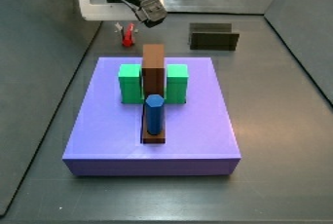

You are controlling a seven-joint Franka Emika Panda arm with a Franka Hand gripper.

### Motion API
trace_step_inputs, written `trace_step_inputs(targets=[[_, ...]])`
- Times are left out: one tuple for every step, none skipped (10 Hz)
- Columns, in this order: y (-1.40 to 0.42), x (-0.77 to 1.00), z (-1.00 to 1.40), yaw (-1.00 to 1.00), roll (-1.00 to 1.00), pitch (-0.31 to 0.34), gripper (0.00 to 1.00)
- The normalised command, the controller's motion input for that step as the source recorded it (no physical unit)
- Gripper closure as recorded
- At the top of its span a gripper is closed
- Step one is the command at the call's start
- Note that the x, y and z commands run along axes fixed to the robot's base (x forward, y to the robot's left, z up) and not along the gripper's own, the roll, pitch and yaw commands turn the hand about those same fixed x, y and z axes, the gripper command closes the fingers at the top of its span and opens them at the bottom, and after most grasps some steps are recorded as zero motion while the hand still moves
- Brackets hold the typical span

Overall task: Pick up the red object. Move up. Place the red object on the fixture. Regrasp the red object. Move to above the board. Insert the red object.
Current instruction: Pick up the red object.

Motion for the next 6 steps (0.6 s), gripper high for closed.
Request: trace_step_inputs(targets=[[0.00, 0.00, 0.00, 0.00, 0.00, 0.000, 1.00], [0.00, 0.00, 0.00, 0.00, 0.00, 0.000, 1.00], [0.00, 0.00, 0.00, 0.00, 0.00, 0.000, 1.00], [0.00, 0.00, 0.00, 0.00, 0.00, 0.000, 1.00], [0.00, 0.00, 0.00, 0.00, 0.00, 0.000, 1.00], [0.00, 0.00, 0.00, 0.00, 0.00, 0.000, 1.00]])
